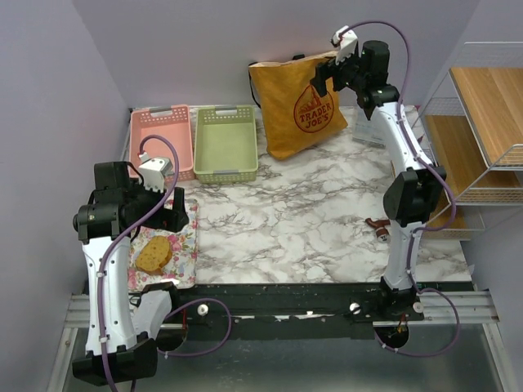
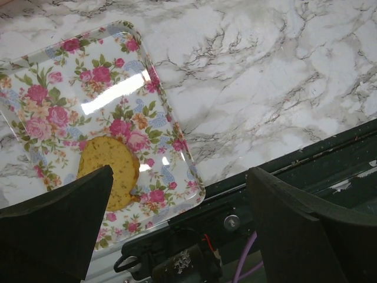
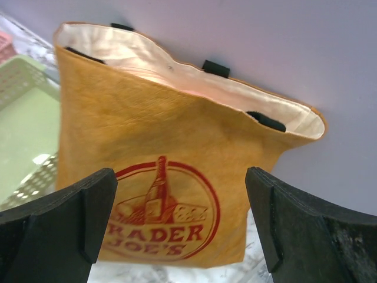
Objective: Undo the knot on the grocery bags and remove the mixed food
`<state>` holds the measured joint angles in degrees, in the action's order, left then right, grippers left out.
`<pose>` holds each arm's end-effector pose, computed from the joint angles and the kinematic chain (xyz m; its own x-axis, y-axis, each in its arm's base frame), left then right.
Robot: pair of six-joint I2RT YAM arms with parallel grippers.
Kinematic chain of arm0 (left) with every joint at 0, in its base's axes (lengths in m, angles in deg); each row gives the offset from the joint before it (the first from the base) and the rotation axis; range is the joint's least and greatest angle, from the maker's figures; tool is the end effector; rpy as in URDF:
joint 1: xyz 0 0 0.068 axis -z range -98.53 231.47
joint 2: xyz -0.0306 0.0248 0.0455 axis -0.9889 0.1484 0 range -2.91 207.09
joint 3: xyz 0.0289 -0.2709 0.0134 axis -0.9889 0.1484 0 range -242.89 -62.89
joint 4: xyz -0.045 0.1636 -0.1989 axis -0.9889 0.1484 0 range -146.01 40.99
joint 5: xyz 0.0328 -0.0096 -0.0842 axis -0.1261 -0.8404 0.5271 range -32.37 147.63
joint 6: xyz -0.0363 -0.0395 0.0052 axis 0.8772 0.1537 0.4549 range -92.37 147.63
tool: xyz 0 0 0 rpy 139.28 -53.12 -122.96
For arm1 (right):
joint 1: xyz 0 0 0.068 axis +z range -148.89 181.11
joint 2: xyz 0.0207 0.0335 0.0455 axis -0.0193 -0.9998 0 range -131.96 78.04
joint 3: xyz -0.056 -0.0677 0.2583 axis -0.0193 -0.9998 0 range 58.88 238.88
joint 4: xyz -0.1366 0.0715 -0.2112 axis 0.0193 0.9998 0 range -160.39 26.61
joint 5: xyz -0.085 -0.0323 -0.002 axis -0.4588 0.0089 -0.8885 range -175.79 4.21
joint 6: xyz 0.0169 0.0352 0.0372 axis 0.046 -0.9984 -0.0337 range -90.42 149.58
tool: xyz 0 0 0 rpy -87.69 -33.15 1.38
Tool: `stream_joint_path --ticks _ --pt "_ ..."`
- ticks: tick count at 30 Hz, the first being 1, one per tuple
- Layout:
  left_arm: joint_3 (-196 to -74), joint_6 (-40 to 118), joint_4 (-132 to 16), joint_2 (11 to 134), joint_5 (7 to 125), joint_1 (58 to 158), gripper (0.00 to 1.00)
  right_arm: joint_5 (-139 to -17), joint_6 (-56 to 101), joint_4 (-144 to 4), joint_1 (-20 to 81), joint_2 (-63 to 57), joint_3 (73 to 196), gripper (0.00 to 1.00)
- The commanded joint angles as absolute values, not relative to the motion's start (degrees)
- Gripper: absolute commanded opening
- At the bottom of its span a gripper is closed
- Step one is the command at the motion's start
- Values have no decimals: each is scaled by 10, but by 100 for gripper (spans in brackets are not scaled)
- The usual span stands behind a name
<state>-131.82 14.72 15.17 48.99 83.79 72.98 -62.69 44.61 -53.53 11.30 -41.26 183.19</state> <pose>0.1366 0.0046 0.3644 -0.7540 0.0903 -0.6506 0.2989 0.9292 -0.2174 0.4824 0.1009 0.4030 -0.0549 -0.2523 -0.9661 -0.5745 0.7993 -0.1761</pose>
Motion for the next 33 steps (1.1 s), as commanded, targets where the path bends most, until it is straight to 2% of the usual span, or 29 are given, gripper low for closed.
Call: stream_joint_path --ticks 1,8,12,16,23,26,27,29,31,33 --pt "-1316 125 166 473 838 732 98 -656 519 -602 117 -473 1885 100" --pt "-1308 110 166 477 846 733 99 -597 637 -650 128 -509 1889 100" --pt "-1305 111 164 485 845 732 99 -555 741 -627 135 -523 1893 100" --pt "-1302 115 159 491 839 732 98 -545 865 -597 139 -545 1899 90" --pt "-1298 115 158 475 828 732 99 -545 995 -519 139 -595 1955 78" --pt "-1295 108 162 468 820 732 99 -545 1032 -479 139 -610 1980 65" --pt "-1294 106 164 468 817 732 99 -545 1044 -469 139 -611 1982 57" --pt "-1293 102 168 467 814 732 99 -548 1063 -454 138 -610 1980 33" --pt "-1295 99 173 466 815 733 99 -553 1058 -459 136 -599 1966 1" --pt "-1300 91 175 464 822 732 99 -553 1044 -467 132 -583 1948 1"
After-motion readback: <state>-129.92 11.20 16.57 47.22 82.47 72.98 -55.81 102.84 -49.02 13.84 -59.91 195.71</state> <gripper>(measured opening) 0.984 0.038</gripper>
